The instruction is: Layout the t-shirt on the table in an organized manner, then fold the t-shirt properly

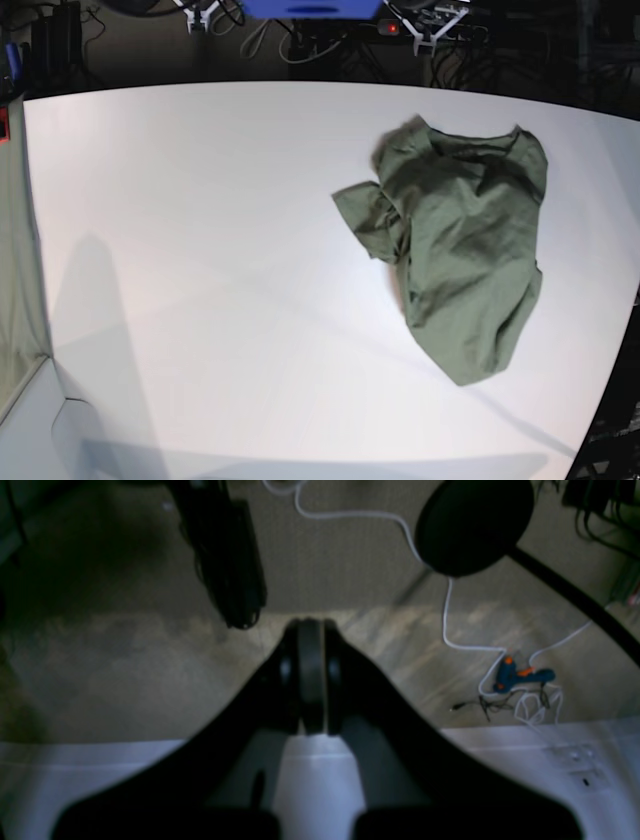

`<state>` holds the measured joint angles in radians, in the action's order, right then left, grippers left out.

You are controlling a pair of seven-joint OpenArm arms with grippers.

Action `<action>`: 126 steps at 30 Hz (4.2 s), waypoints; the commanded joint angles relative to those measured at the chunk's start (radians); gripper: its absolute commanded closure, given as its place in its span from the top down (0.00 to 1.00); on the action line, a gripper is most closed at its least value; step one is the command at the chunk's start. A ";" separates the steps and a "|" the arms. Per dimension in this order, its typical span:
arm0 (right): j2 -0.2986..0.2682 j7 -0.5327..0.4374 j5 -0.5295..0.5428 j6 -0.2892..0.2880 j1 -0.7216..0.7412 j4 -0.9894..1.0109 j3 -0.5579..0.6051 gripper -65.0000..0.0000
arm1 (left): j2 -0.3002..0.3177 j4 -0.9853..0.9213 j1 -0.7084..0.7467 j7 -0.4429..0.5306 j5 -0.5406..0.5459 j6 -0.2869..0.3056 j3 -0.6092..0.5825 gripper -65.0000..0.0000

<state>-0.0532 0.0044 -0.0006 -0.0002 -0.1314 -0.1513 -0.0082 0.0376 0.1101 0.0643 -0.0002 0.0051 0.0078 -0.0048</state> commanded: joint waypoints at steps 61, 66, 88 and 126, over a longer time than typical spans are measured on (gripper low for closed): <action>-0.010 0.004 -0.002 -0.010 -0.049 -0.121 0.007 0.00 | -0.003 0.043 0.009 0.002 0.002 -0.004 0.004 0.00; -0.009 0.001 -0.002 -0.010 -0.052 -0.121 0.007 0.00 | -0.003 0.043 0.010 0.002 0.002 -0.004 0.004 0.00; -0.007 0.001 -0.002 -0.010 -0.057 -0.121 0.007 0.00 | -0.002 0.043 0.024 0.002 0.002 -0.002 0.004 0.00; -0.056 0.003 -0.002 -0.013 -0.583 -0.997 0.001 0.00 | 0.038 0.896 0.563 -0.008 0.002 0.002 0.002 0.00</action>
<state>-0.1047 0.0265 -0.0025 -0.0055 -0.7048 -1.1439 -0.0048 0.0772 1.0016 0.6125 -0.0235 0.0074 0.0067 -0.0013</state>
